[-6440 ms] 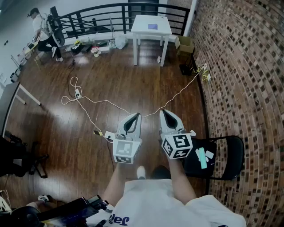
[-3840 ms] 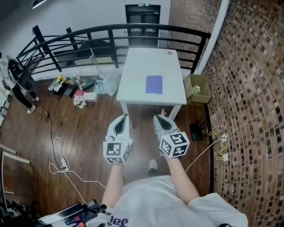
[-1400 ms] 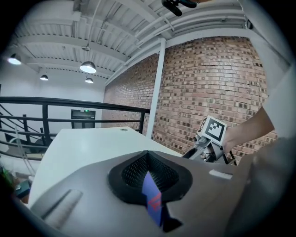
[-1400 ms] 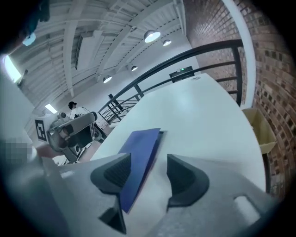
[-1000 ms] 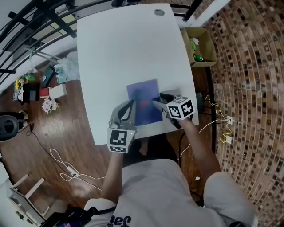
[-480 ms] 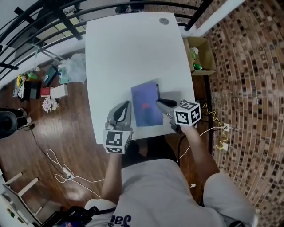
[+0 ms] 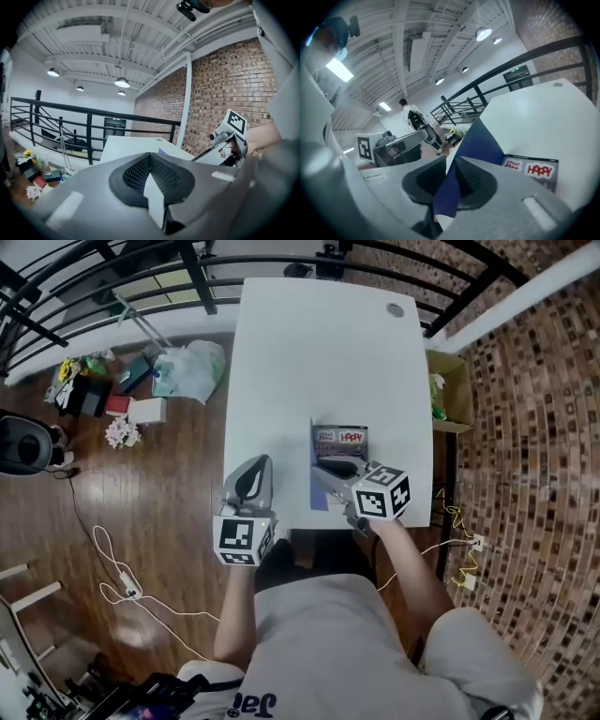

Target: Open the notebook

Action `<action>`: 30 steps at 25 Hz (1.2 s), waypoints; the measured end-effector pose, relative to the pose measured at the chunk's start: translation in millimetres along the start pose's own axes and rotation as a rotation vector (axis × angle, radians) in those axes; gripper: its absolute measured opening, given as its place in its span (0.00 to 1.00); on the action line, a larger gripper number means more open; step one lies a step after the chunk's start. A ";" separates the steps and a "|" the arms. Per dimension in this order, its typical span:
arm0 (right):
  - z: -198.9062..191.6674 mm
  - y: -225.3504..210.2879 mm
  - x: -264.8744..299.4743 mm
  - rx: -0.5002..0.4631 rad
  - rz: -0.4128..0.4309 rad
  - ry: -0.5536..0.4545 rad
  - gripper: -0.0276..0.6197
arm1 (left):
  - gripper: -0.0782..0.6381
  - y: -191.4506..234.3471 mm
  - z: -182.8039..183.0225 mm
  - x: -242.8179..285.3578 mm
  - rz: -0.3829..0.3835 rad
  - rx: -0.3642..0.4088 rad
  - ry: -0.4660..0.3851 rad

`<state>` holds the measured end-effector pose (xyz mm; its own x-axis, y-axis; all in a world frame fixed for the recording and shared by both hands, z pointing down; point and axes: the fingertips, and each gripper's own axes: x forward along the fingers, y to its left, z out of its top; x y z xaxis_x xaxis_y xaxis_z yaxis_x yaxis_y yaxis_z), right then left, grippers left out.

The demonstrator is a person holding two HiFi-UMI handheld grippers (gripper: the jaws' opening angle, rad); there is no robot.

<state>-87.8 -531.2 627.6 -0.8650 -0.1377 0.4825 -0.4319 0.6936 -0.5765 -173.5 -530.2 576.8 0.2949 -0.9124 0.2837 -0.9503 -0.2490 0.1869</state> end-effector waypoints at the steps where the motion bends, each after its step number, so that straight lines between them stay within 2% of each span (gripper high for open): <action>1: -1.1 5.3 12.0 -0.011 0.008 0.013 0.11 | 0.13 7.1 -0.2 -7.2 0.017 -0.003 -0.002; 8: -26.3 13.7 91.5 -0.035 -0.008 0.106 0.12 | 0.13 51.6 -2.4 -55.3 0.130 -0.030 -0.011; 10: -39.0 11.0 113.4 -0.058 -0.037 0.149 0.12 | 0.13 62.6 -5.2 -64.2 0.152 -0.041 -0.012; 15: -71.0 8.6 156.0 -0.203 -0.144 0.301 0.17 | 0.13 78.7 -15.1 -76.3 0.162 -0.056 -0.006; 17: -81.2 6.7 165.3 -0.215 -0.178 0.328 0.18 | 0.13 80.2 -19.2 -80.4 0.155 -0.060 0.000; 26: -77.8 4.3 170.5 -0.151 -0.245 0.267 0.19 | 0.13 80.9 -19.0 -86.4 0.111 -0.061 -0.002; 30: -52.6 19.2 145.2 -0.143 -0.267 0.164 0.19 | 0.13 74.2 -2.3 -86.1 0.068 -0.049 -0.031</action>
<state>-208.2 -500.7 721.3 -0.6686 -0.2202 0.7103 -0.5871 0.7424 -0.3225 -269.2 -469.4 568.5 0.2264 -0.9365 0.2677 -0.9617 -0.1712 0.2141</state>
